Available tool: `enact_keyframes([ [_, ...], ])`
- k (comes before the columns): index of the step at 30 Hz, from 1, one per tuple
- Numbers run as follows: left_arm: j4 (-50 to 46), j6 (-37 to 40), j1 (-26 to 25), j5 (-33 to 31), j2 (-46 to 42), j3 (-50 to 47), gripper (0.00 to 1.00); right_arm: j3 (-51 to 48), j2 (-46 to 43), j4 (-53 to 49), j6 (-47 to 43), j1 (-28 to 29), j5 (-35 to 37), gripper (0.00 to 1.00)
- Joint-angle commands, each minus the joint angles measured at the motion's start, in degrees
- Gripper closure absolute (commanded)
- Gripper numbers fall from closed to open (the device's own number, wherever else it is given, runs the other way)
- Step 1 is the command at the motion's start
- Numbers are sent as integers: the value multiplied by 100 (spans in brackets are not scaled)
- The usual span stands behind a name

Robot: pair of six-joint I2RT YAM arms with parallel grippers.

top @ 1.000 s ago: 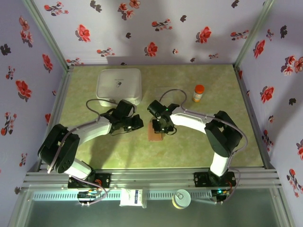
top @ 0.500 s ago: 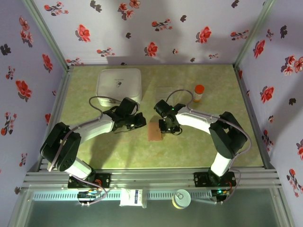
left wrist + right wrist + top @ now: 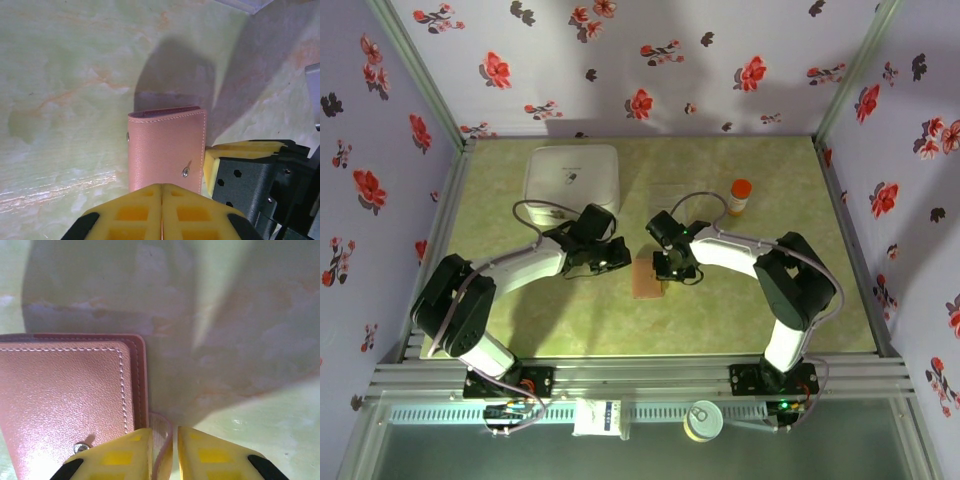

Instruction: Take the credit cards out of the card holder

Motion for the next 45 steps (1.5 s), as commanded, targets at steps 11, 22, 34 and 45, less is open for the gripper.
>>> enact_keyframes([
  [11,-561,148,-115,-287,49,326,93,-243,165,311,-81,-134,-308,82],
  [22,-884,201,-193,-494,-99,358,93,-206,-66,265,-2,-143,-246,88],
  [34,-779,149,-194,-548,-440,63,93,63,-515,-268,-78,-143,11,89],
  [45,-740,260,-174,-569,-616,-51,93,610,-745,-878,-148,-134,264,89],
])
